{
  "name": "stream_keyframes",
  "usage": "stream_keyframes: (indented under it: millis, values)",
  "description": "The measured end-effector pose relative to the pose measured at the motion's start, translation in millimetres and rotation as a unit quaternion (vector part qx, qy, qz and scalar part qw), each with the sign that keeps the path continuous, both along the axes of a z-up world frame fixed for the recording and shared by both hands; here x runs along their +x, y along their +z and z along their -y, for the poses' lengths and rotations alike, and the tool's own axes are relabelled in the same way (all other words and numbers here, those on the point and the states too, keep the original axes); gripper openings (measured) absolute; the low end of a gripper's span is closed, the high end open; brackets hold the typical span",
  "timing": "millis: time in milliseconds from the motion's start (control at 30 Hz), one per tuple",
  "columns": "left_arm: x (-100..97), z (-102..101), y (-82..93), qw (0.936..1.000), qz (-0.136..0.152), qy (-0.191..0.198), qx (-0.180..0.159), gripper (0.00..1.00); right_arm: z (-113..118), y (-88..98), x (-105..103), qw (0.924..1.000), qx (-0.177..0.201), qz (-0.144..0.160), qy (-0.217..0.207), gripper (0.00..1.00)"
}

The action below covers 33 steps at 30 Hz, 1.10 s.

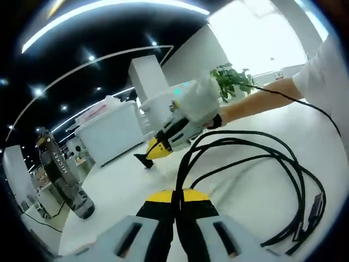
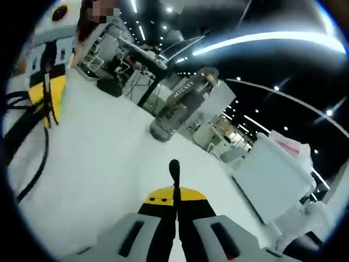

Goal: Coil the Type-C to USB data cable on the desktop and secure it with Velcro straps.

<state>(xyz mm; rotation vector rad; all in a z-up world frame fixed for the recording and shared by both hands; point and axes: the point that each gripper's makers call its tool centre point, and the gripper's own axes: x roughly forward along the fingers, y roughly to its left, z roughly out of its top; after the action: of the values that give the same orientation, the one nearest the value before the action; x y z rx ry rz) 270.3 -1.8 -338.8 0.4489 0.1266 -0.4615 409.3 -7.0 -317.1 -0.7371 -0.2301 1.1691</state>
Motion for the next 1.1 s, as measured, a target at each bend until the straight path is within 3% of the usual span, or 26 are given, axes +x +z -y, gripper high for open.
stream_keyframes:
  millis: [100,133,200,333,467,500,600,700,767,833,900,933,967,1000,1033,1067,1100]
  values:
    - [-0.9,10,5.5,0.9999,0.005,-0.014,-0.002,0.05,40,10.4,-13,0.9998,0.016,-0.012,-0.008,0.0]
    - [-2.0,15,9.6,0.9997,0.009,-0.021,-0.006,0.05,58,11.7,-24,0.9994,0.02,-0.026,-0.007,0.0]
    - [-3.1,23,13.7,0.9995,0.014,-0.027,-0.004,0.05,83,11.4,-41,0.9995,0.019,-0.025,-0.003,0.0]
    - [-6.4,43,23.4,0.9988,0.03,-0.036,0.013,0.05,126,0.9,-72,0.9996,-0.023,0.013,0.004,0.0]
    - [-10.0,67,33.9,0.9977,0.039,-0.053,0.017,0.05,158,-16.7,-99,0.999,-0.043,0.003,0.014,0.01]
    - [-10.2,72,35.7,0.9974,0.04,-0.057,0.017,0.05,164,-21.6,-104,0.999,-0.04,-0.014,0.016,0.01]
    - [-9.2,88,40.7,0.9967,0.043,-0.066,0.021,0.05,177,-25.8,-114,0.9917,0.015,-0.127,0.004,0.19]
    - [-8.5,97,44.0,0.9962,0.047,-0.068,0.026,0.05,193,-8.9,-114,0.985,0.073,-0.156,-0.008,0.19]
    - [-9.9,100,45.6,0.9961,0.05,-0.069,0.027,0.05,212,7.5,-116,0.9724,0.127,-0.195,-0.017,0.19]
    - [-12.2,104,47.1,0.9958,0.053,-0.069,0.029,0.05,225,19.1,-113,0.9646,0.162,-0.207,-0.024,0.18]
    - [-15.3,108,49.7,0.9954,0.059,-0.069,0.032,0.05,242,39.1,-111,0.9301,0.24,-0.276,-0.029,0.17]
    - [-16.3,110,51.3,0.995,0.064,-0.068,0.036,0.05,244,47.0,-114,0.9074,0.272,-0.32,-0.024,0.17]
    - [-17.8,112,52.7,0.9944,0.07,-0.067,0.041,0.05,240,50.2,-123,0.8915,0.279,-0.357,-0.007,0.18]
    - [-18.4,114,53.7,0.994,0.074,-0.066,0.045,0.05,234,52.5,-133,0.8818,0.281,-0.379,0.007,0.24]
    - [-19.3,115,54.8,0.9936,0.078,-0.064,0.05,0.05,228,52.3,-138,0.8759,0.278,-0.394,0.004,0.29]
    - [-20.0,117,55.6,0.9931,0.082,-0.063,0.056,0.05,218,47.8,-144,0.8864,0.257,-0.385,-0.003,0.32]
    - [-20.2,119,55.7,0.9928,0.083,-0.061,0.061,0.05,215,45.0,-146,0.8917,0.246,-0.38,-0.011,0.33]
